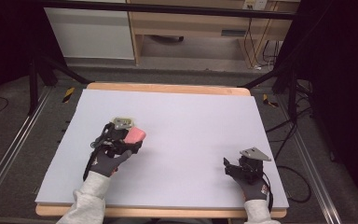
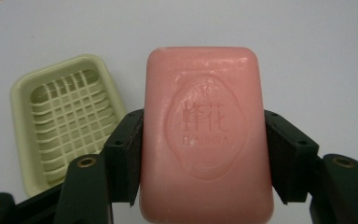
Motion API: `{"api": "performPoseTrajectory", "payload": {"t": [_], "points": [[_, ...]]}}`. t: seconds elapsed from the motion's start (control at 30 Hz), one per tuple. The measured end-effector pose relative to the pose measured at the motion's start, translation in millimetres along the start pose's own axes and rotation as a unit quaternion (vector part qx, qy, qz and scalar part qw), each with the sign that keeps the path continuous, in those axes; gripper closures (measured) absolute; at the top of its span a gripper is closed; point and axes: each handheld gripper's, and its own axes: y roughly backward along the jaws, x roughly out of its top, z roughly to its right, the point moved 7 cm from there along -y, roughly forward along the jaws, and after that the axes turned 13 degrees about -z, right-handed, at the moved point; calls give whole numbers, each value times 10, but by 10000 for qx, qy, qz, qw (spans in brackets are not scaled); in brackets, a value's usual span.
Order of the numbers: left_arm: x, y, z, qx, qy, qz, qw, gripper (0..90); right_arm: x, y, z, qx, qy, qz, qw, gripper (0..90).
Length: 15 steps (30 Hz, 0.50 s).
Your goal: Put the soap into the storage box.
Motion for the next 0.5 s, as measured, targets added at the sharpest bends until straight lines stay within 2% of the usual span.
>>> {"api": "performPoseTrajectory", "payload": {"t": [0.13,0.5], "points": [[-5,12,-97,29,167,39,9998,373,3,0,-8,9,-9,3,10000,161],[-30,4,-346,287,412,13,9987,373,5,-3,-8,6,-8,-2,10000,161]]}}
